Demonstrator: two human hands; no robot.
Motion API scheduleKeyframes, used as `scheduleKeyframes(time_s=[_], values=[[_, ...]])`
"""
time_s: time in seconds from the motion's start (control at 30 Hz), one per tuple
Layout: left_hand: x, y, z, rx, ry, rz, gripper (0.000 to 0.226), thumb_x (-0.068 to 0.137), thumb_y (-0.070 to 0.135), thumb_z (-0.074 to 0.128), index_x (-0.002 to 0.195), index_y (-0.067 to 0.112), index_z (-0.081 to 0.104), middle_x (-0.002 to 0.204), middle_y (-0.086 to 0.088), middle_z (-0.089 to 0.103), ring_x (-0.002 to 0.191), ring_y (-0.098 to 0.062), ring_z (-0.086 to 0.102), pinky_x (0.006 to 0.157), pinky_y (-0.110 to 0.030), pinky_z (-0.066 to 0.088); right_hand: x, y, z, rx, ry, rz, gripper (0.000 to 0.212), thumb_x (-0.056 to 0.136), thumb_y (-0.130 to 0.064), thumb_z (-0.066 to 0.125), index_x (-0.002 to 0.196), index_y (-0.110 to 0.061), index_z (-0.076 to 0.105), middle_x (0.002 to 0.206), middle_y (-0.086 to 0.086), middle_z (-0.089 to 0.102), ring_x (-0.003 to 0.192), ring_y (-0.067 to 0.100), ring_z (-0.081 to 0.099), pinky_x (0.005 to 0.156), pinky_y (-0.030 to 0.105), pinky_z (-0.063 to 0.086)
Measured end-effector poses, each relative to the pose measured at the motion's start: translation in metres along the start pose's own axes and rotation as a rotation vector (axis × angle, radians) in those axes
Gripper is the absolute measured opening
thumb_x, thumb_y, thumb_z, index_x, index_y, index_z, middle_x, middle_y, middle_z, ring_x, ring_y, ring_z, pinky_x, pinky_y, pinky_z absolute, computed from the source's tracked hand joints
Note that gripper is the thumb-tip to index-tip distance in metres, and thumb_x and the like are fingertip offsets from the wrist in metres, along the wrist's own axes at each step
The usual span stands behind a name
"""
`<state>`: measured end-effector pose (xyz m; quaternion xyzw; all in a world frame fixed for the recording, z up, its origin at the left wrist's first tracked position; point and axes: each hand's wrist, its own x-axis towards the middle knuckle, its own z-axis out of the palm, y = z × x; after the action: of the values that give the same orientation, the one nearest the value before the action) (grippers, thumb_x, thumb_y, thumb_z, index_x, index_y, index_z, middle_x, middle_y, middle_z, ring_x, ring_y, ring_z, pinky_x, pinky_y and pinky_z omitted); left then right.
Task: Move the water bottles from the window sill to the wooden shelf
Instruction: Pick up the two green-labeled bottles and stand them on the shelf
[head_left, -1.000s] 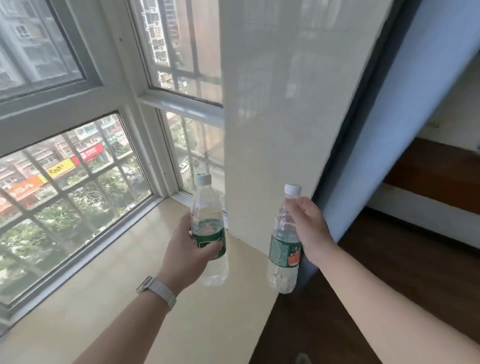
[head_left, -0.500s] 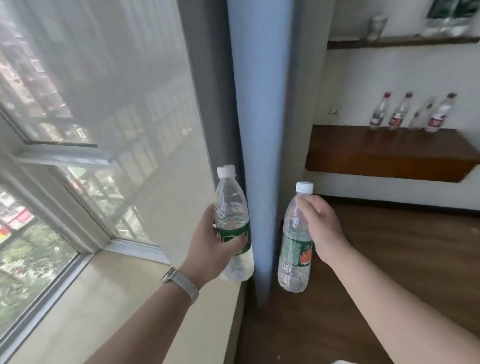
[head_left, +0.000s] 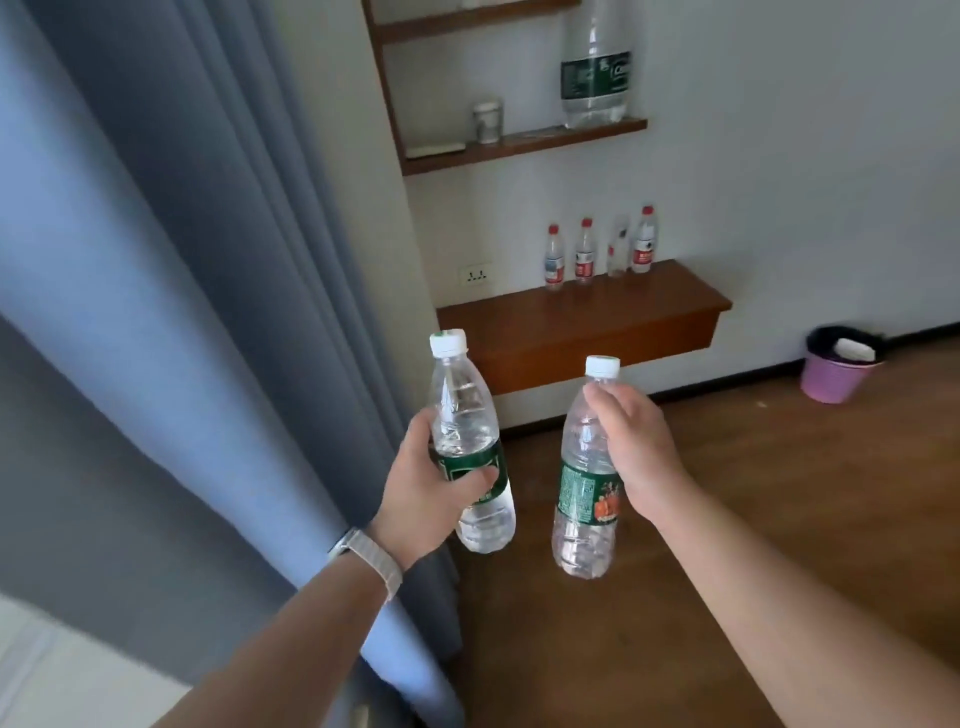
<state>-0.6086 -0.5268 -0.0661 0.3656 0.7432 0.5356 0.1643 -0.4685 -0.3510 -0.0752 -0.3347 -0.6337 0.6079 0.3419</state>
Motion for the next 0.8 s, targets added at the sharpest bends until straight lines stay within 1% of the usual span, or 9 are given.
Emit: scheduleKeyframes(time_s=[0.1, 0.17, 0.3, 0.37, 0.43, 0.5, 0.6, 0.67, 0.8], values=[[0.033, 0.007, 0.023, -0.042, -0.048, 0.033, 0.062, 0.071, 0.005, 0.082, 0.120, 0.028, 0.051, 0.102, 0.011, 0.068, 0.093, -0.006, 0.066, 0.083, -0.029, 0.054, 0.013, -0.005, -0.021, 0.010, 0.047, 0.016, 0.024, 0.092, -0.044, 0.060, 0.099, -0.021, 0.064, 0.087, 0.002, 0.072, 0.076, 0.014, 0.072, 0.080, 0.045, 0.058], [0.053, 0.013, 0.038, -0.057, -0.074, 0.042, 0.063, 0.073, 0.004, 0.081, 0.124, 0.024, 0.050, 0.104, 0.012, 0.067, 0.092, -0.001, 0.066, 0.079, -0.023, 0.053, 0.022, -0.009, -0.033, 0.000, 0.081, 0.020, 0.023, 0.092, -0.044, 0.060, 0.099, -0.022, 0.064, 0.086, 0.001, 0.073, 0.075, 0.013, 0.072, 0.081, 0.045, 0.059], [0.090, 0.016, 0.060, -0.087, -0.110, 0.059, 0.063, 0.074, 0.003, 0.080, 0.125, 0.023, 0.049, 0.103, 0.010, 0.067, 0.086, 0.004, 0.064, 0.071, -0.015, 0.051, 0.044, -0.011, -0.052, 0.011, 0.144, 0.032, 0.024, 0.090, -0.044, 0.062, 0.097, -0.021, 0.063, 0.091, 0.006, 0.072, 0.080, 0.019, 0.073, 0.084, 0.048, 0.057], [0.111, 0.012, 0.067, -0.084, -0.125, 0.058, 0.065, 0.074, 0.004, 0.080, 0.127, 0.023, 0.049, 0.106, 0.009, 0.066, 0.090, 0.002, 0.064, 0.071, -0.013, 0.052, 0.056, -0.009, -0.057, -0.003, 0.164, 0.038, 0.028, 0.087, -0.047, 0.063, 0.098, -0.021, 0.063, 0.092, 0.008, 0.071, 0.082, 0.023, 0.072, 0.085, 0.051, 0.057], [0.135, 0.005, 0.075, -0.084, -0.144, 0.045, 0.068, 0.073, 0.005, 0.081, 0.130, 0.024, 0.049, 0.111, 0.010, 0.066, 0.098, -0.006, 0.064, 0.079, -0.020, 0.053, 0.071, -0.004, -0.061, -0.015, 0.198, 0.053, 0.029, 0.086, -0.048, 0.064, 0.099, -0.021, 0.063, 0.093, 0.007, 0.071, 0.083, 0.022, 0.072, 0.084, 0.049, 0.058], [0.160, -0.005, 0.083, -0.103, -0.170, 0.029, 0.069, 0.072, 0.006, 0.082, 0.129, 0.025, 0.049, 0.110, 0.011, 0.065, 0.100, -0.009, 0.063, 0.086, -0.029, 0.054, 0.088, 0.003, -0.063, -0.037, 0.241, 0.076, 0.030, 0.086, -0.048, 0.063, 0.100, -0.023, 0.064, 0.095, 0.005, 0.071, 0.082, 0.018, 0.072, 0.081, 0.044, 0.058], [0.201, -0.020, 0.093, -0.117, -0.211, 0.008, 0.066, 0.073, 0.006, 0.082, 0.125, 0.029, 0.048, 0.110, 0.014, 0.063, 0.101, -0.009, 0.062, 0.087, -0.032, 0.054, 0.120, 0.013, -0.063, -0.052, 0.288, 0.111, 0.029, 0.084, -0.051, 0.064, 0.100, -0.026, 0.064, 0.098, 0.004, 0.071, 0.087, 0.020, 0.071, 0.083, 0.044, 0.058], [0.234, -0.031, 0.100, -0.123, -0.228, -0.006, 0.067, 0.074, 0.008, 0.081, 0.126, 0.031, 0.047, 0.114, 0.012, 0.063, 0.104, -0.011, 0.062, 0.091, -0.039, 0.054, 0.150, 0.018, -0.061, -0.092, 0.328, 0.135, 0.028, 0.085, -0.052, 0.061, 0.098, -0.028, 0.064, 0.098, 0.001, 0.070, 0.091, 0.020, 0.070, 0.085, 0.045, 0.057], [0.304, -0.054, 0.107, -0.099, -0.269, -0.044, 0.068, 0.075, 0.010, 0.081, 0.130, 0.031, 0.046, 0.116, 0.012, 0.062, 0.108, -0.012, 0.060, 0.095, -0.046, 0.052, 0.220, 0.023, -0.048, -0.162, 0.379, 0.157, 0.026, 0.088, -0.048, 0.057, 0.096, -0.024, 0.063, 0.098, 0.000, 0.068, 0.093, 0.021, 0.067, 0.085, 0.045, 0.057]])
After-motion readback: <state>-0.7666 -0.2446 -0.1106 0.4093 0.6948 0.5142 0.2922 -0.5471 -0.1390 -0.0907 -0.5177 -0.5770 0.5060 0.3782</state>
